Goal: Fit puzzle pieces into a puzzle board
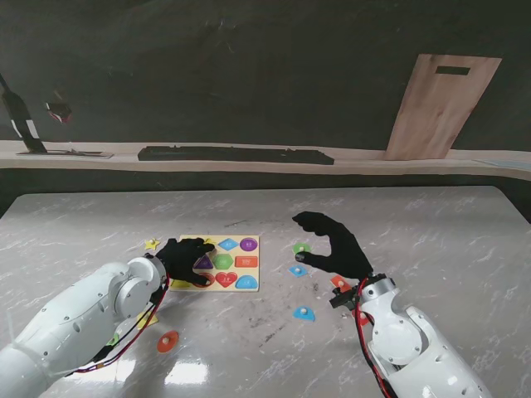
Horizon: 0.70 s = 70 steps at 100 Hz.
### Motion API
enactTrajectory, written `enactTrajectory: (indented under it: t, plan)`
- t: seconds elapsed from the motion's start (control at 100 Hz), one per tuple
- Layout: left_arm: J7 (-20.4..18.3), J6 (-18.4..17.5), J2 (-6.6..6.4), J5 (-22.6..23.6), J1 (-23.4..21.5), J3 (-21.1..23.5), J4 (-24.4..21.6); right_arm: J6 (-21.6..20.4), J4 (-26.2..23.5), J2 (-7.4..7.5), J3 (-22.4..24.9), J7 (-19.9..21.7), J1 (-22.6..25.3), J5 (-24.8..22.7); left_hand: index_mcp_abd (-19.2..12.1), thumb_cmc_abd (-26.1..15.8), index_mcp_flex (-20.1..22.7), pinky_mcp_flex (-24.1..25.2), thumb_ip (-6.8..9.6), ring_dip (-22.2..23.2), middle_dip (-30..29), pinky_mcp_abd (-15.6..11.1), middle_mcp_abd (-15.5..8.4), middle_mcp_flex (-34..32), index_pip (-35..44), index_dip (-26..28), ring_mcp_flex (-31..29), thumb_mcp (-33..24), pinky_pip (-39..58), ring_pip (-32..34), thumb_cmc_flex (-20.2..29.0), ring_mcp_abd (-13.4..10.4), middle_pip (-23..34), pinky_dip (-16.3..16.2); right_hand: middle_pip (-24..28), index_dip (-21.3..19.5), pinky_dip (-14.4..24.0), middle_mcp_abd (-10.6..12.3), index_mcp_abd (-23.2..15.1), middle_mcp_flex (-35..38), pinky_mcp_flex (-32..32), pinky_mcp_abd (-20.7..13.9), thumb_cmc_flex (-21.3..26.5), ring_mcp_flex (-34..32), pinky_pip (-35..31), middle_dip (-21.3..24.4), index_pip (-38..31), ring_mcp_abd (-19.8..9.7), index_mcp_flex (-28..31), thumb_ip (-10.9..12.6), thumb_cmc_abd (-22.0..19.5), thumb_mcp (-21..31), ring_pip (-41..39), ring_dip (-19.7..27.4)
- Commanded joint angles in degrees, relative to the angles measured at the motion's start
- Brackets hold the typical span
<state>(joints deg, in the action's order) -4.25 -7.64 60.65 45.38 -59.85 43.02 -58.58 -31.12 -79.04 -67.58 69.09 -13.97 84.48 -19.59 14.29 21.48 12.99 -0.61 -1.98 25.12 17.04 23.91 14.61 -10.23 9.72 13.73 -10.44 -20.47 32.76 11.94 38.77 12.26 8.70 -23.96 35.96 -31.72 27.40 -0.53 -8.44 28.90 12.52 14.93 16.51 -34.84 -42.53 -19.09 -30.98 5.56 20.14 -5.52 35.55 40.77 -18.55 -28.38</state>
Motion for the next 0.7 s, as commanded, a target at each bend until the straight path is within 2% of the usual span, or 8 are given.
enactTrajectory:
  t: [0.0,0.15,0.25,0.35,0.44,0.51,0.61,0.69]
  plan:
    - [0.13,0.66,0.00,1.14,0.37,-0.62,0.25,0.18,-0.41,-0.33,-0.12,0.04,0.40,0.10,2.62,1.75,-2.72,1.16,0.24,0.51,1.21,-6.69,1.25,0.79,-0.23,-1.27,2.12,-2.19,1.56,1.70,0.29,-0.44,1.32,-1.04,-0.14,-0.34,0.79,1.45,-0.35,1.40,0.00,0.40,0.01,-1.69,-0.77,-0.15,-0.29,-0.52,0.50,1.44,-0.16,-0.05,-0.63,-0.55]
    - [-1.49,1.37,-0.07,0.57,1.53,-1.91,0.72,0.10,-0.30,-0.31,-0.25,0.34,0.28,0.42,4.63,2.02,-1.76,1.28,0.08,0.76,0.71,-6.40,1.85,0.41,-1.71,-3.28,1.51,-2.80,3.60,3.01,0.09,0.13,2.16,-0.92,-0.14,-0.29,0.76,1.37,-0.40,1.59,0.04,0.46,-0.14,-1.75,-0.92,-0.14,-0.39,-0.46,0.87,1.47,-0.97,-0.28,-0.79,-0.61]
    - [-5.31,1.39,-0.35,-1.09,2.92,-3.44,0.86,0.08,-0.21,-0.33,-0.33,0.47,0.20,0.69,3.91,1.45,0.18,1.58,-0.17,0.76,1.27,-6.59,1.54,0.00,-0.97,-3.58,1.19,-2.09,4.20,3.30,-0.02,0.03,4.08,-0.61,-0.14,-0.26,0.73,1.26,-0.48,1.76,0.08,0.56,-0.21,-1.79,-1.03,-0.15,-0.49,-0.41,1.11,1.50,-1.64,-0.49,-0.87,-0.63]
    - [-6.68,0.19,-0.43,-2.17,4.85,-6.00,2.13,0.06,-0.14,-0.34,-0.37,0.56,0.13,0.87,2.92,0.48,2.40,1.54,-0.33,0.67,1.23,-6.53,1.28,-1.21,0.64,-2.70,0.97,-0.89,4.44,3.22,-0.31,0.05,4.68,-0.50,-0.15,-0.26,0.71,1.17,-0.54,1.86,0.05,0.69,-0.24,-1.83,-1.09,-0.15,-0.64,-0.33,1.55,1.52,-1.96,-0.65,-0.93,-0.66]
    - [-7.56,-0.27,-0.38,-3.06,6.43,-8.44,3.14,0.08,-0.12,-0.36,-0.41,0.59,0.10,1.06,1.58,-1.15,4.34,1.50,0.09,0.78,1.69,-6.84,1.11,-2.80,3.75,0.82,0.91,3.02,5.34,3.38,1.82,0.10,5.78,-0.37,-0.13,-0.23,0.71,1.13,-0.45,2.09,0.07,0.69,-0.43,-1.94,-1.19,-0.15,-0.67,-0.34,1.78,1.55,-2.59,-0.79,-1.00,-0.68]
    - [-8.04,-0.86,-0.22,-4.12,7.37,-10.15,3.83,-0.03,-0.13,-0.38,-0.42,0.71,0.07,1.36,1.11,-1.52,4.50,1.17,0.46,2.20,5.09,-7.15,1.23,-5.03,7.96,5.91,-0.03,4.17,8.47,4.87,2.69,0.22,8.44,-1.60,-0.16,-0.16,0.70,1.00,-0.61,2.35,0.06,0.83,-0.74,-2.02,-1.27,-0.13,-0.64,-0.18,2.04,1.59,-3.84,-0.95,-1.05,-0.70]
    - [-8.98,-1.82,-0.11,-5.43,7.89,-11.91,3.87,-0.26,-0.14,-0.42,-0.38,0.83,0.04,1.84,0.25,-2.02,0.67,0.82,0.65,6.00,13.43,-7.74,0.71,-7.65,15.45,14.74,-1.60,4.26,14.52,8.67,3.10,0.73,13.72,-4.32,-0.23,-0.09,0.71,0.83,-0.64,2.81,0.18,0.97,-0.88,-2.30,-1.47,-0.10,-0.64,-0.12,2.59,1.68,-5.37,-1.34,-1.19,-0.77]
    - [-9.50,-2.39,-0.13,-6.01,7.55,-12.47,3.14,-0.20,-0.27,-0.47,-0.32,0.76,0.11,2.07,-0.10,-2.44,-0.20,0.18,0.63,9.23,17.79,-8.01,0.62,-9.92,16.59,16.20,-3.35,3.97,17.36,12.23,3.37,1.15,16.64,-5.40,-0.26,-0.04,0.70,0.73,-0.84,3.04,0.16,1.06,-0.77,-2.45,-1.54,-0.09,-0.60,0.04,2.77,1.74,-5.73,-1.62,-1.26,-0.81]
